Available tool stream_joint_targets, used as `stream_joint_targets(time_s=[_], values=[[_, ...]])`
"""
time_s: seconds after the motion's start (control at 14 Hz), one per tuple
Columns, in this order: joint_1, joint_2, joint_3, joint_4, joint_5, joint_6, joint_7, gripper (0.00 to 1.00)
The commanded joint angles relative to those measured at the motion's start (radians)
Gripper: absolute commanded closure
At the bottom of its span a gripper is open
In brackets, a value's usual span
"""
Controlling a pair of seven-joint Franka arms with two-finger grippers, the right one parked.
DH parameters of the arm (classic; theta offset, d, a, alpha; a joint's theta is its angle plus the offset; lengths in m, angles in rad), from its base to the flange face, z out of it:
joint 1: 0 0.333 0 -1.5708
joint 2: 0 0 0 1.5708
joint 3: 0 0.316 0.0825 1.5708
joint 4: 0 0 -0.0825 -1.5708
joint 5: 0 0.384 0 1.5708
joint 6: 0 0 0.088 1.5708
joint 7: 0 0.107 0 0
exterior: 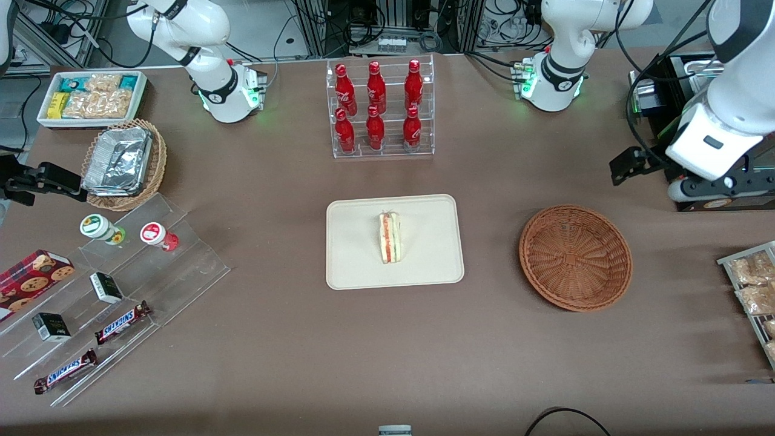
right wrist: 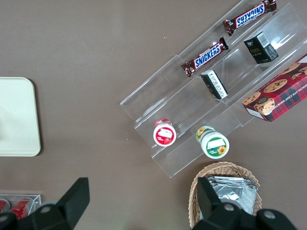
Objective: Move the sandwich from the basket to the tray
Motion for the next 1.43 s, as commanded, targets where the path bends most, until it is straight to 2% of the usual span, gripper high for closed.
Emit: stream_joint_targets(time_s=[0.0,0.14,0.5,0.57,0.79,1.36], values=[[0.009,-0.072,0.038,-0.066,0.016,0.006,0.075,0.00],[0.009,-0.080,0.078,-0.068,0.016,0.006,0.115,0.00],[0.011,-0.057,0.079,-0.046,0.000,0.020,0.126,0.00],[0.011,-0.030,0.072,-0.026,0.006,0.017,0.109,0.00],[0.101,-0.003,-0.020,0.011,-0.001,0.017,0.118,0.00],[0.141,0.033,-0.025,0.086,-0.021,0.009,0.167,0.00]])
